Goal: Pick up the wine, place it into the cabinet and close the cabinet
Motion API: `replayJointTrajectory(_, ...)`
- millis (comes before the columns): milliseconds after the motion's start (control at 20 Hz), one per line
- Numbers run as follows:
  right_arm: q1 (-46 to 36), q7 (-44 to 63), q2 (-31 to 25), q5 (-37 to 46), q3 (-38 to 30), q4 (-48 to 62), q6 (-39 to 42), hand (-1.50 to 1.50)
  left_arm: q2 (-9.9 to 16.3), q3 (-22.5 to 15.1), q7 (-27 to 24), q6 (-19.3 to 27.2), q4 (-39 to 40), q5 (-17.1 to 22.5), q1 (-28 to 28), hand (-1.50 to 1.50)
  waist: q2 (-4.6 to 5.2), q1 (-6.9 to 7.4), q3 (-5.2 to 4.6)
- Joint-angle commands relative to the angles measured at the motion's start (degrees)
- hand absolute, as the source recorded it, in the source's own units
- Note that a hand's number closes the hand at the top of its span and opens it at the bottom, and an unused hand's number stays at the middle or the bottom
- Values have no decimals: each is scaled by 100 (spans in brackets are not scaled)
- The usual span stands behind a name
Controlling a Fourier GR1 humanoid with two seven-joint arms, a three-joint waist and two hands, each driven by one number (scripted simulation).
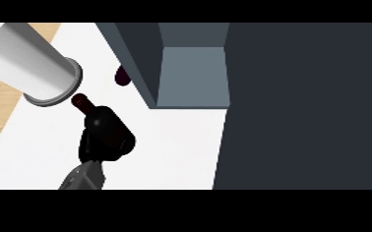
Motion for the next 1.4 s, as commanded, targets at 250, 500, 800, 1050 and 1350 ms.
replayJointTrajectory(250,-81,295,118,-86,157,-368,-146,-150,-459,-1429,673,464,-2220,229,1034,150,-24,17,4)
replayJointTrajectory(500,-417,204,-93,-468,-411,34,-38,-150,-466,-2568,1249,1495,-3727,729,1709,150,1,11,1)
replayJointTrajectory(800,158,-52,110,-153,122,-253,84,-150,-468,-3462,1332,2576,-4117,1178,1632,150,14,-42,-2)
replayJointTrajectory(1050,-55,278,-15,-458,-204,-299,8,-150,-469,-4155,1440,3478,-4335,1732,1483,150,16,-50,-3)
replayJointTrajectory(1350,401,-117,103,-140,31,-307,175,-150,-469,-4327,1217,3683,-3916,2184,1248,150,17,-48,-3)
